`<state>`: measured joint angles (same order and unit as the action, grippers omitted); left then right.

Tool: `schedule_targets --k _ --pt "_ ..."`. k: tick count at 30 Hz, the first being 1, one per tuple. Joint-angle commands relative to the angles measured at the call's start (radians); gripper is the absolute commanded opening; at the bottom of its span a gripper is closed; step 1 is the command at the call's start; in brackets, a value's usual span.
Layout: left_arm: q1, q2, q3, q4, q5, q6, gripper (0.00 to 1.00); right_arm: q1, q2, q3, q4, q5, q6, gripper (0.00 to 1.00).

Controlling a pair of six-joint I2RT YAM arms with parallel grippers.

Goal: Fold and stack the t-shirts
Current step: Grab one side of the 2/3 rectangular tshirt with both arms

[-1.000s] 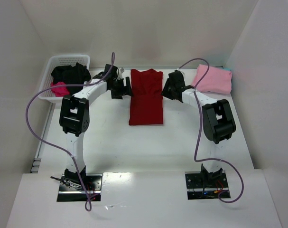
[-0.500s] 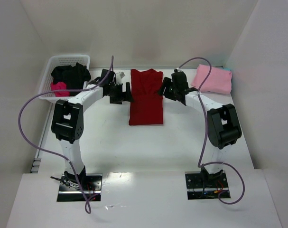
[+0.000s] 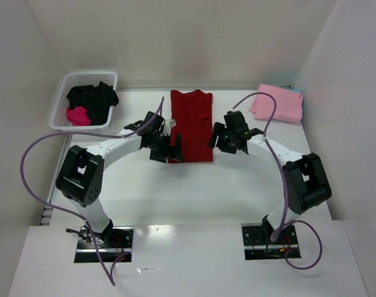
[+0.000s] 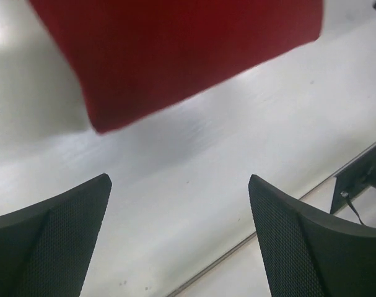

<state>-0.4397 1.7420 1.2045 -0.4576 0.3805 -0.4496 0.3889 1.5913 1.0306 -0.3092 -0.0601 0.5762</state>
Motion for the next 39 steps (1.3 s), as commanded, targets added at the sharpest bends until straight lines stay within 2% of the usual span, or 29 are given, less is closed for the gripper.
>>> schedule_targets --k 1,4,8,19,28,34,39 --pt "-0.001 -0.085 -0.068 -0.009 -0.083 -0.078 0.99 0.028 -0.069 -0.066 -0.035 0.006 0.023 0.73" --pt "-0.011 -0.119 -0.132 0.020 -0.173 -0.133 0.96 0.038 -0.091 -0.121 0.004 -0.004 0.036 0.73" --pt "-0.034 -0.130 -0.141 0.057 -0.256 -0.193 0.91 0.038 -0.068 -0.141 0.022 -0.004 0.024 0.73" --pt "-0.068 -0.010 -0.100 0.123 -0.324 -0.213 0.88 0.038 0.005 -0.112 0.079 0.014 0.014 0.73" --pt "-0.068 0.021 -0.062 0.158 -0.345 -0.213 0.87 0.038 0.050 -0.112 0.127 0.003 0.014 0.73" --pt "-0.050 0.050 -0.051 0.177 -0.345 -0.204 0.83 0.038 0.087 -0.102 0.136 0.003 0.014 0.73" --pt "-0.040 0.068 -0.051 0.186 -0.345 -0.204 0.81 0.038 0.096 -0.102 0.154 0.003 0.024 0.68"
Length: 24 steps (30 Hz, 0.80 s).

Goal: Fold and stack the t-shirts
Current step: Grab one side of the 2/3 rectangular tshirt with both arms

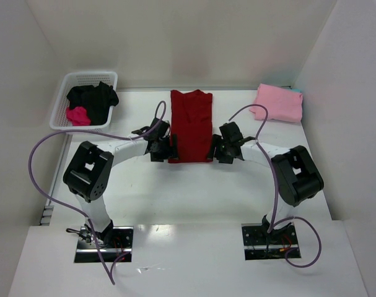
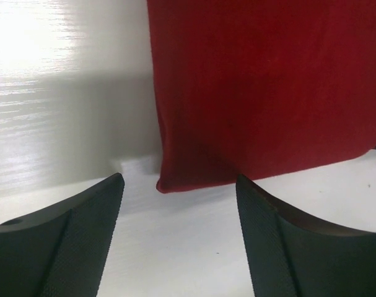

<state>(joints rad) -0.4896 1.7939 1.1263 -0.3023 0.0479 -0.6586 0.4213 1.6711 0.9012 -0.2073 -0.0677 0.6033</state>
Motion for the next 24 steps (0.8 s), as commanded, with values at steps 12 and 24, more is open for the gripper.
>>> schedule_targets --k 12,24 --pt "0.019 0.025 0.018 0.069 0.038 0.005 0.64 0.005 0.044 0.047 0.082 -0.018 0.006 0.53" --pt "0.019 0.025 -0.011 0.078 0.069 -0.004 0.40 0.005 0.053 0.038 0.109 -0.037 0.035 0.26"
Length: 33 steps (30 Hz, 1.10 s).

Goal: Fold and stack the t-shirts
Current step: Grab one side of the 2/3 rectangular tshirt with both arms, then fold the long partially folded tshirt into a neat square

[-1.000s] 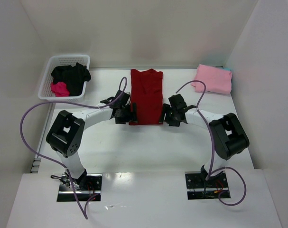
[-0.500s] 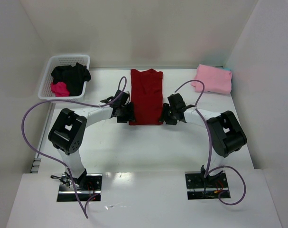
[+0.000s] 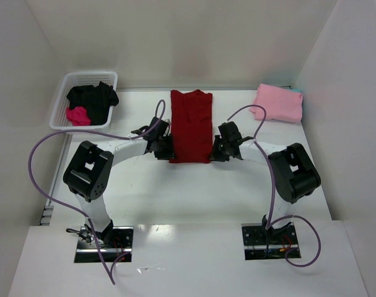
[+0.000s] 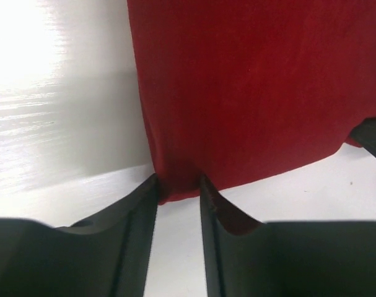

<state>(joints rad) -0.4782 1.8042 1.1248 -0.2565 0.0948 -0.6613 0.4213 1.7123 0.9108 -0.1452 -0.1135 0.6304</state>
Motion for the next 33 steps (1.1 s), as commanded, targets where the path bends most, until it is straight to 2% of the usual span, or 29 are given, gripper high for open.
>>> schedule_targets --k 1,2,4,5,6,8,11,18,23,29,33 --pt "0.007 0.015 -0.010 0.033 0.022 -0.001 0.38 0.005 0.012 0.028 0.047 0.009 0.008 0.22" --pt "0.007 0.015 -0.020 0.033 0.022 -0.001 0.29 0.005 0.012 0.028 0.047 0.009 0.008 0.18" --pt "0.007 0.015 -0.020 0.033 0.022 -0.001 0.22 0.005 0.000 0.017 0.047 0.009 0.018 0.10" --pt "0.007 0.015 -0.020 0.033 0.022 -0.001 0.17 0.005 -0.009 0.017 0.056 0.020 0.018 0.02" --pt "0.007 0.015 -0.029 0.033 0.022 -0.001 0.08 0.005 -0.023 0.005 0.056 0.020 0.029 0.00" --pt "0.007 0.006 -0.030 0.033 0.022 -0.001 0.01 0.005 -0.037 -0.004 0.056 0.020 0.029 0.00" --pt "0.007 -0.003 -0.049 0.023 0.022 -0.001 0.00 0.005 -0.065 -0.015 0.056 0.020 0.029 0.00" --pt "0.007 -0.147 -0.106 -0.035 0.040 -0.021 0.00 0.005 -0.189 -0.082 0.003 0.008 0.049 0.00" --pt "-0.003 -0.268 -0.143 -0.120 0.049 -0.030 0.00 0.014 -0.365 -0.125 -0.088 0.008 0.060 0.00" --pt "-0.025 -0.440 -0.143 -0.243 0.082 -0.052 0.00 0.071 -0.540 -0.125 -0.203 -0.020 0.107 0.00" --pt "-0.025 -0.499 -0.083 -0.306 0.082 -0.052 0.00 0.091 -0.572 -0.069 -0.241 -0.020 0.135 0.00"
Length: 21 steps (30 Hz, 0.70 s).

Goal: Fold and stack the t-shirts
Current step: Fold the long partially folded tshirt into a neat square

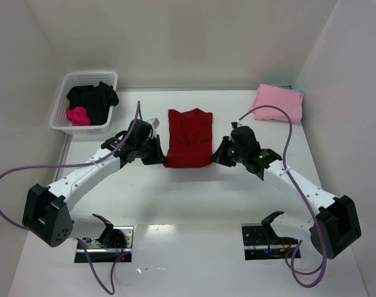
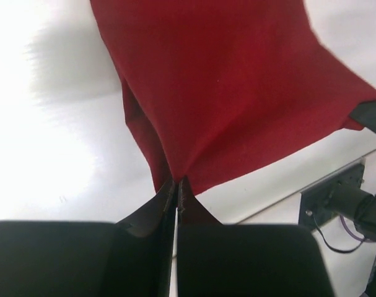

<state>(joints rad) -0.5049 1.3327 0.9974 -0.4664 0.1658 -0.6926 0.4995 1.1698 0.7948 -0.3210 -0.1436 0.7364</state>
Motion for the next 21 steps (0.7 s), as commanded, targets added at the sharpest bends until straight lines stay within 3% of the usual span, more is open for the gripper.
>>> schedule_targets --k 1,21 --pt "0.002 -0.027 0.062 -0.106 -0.003 -0.012 0.00 0.013 -0.030 0.063 -0.066 0.010 0.029 0.00" --pt "0.149 0.358 0.535 -0.057 -0.025 0.148 0.00 -0.136 0.303 0.426 0.062 0.072 -0.124 0.00"
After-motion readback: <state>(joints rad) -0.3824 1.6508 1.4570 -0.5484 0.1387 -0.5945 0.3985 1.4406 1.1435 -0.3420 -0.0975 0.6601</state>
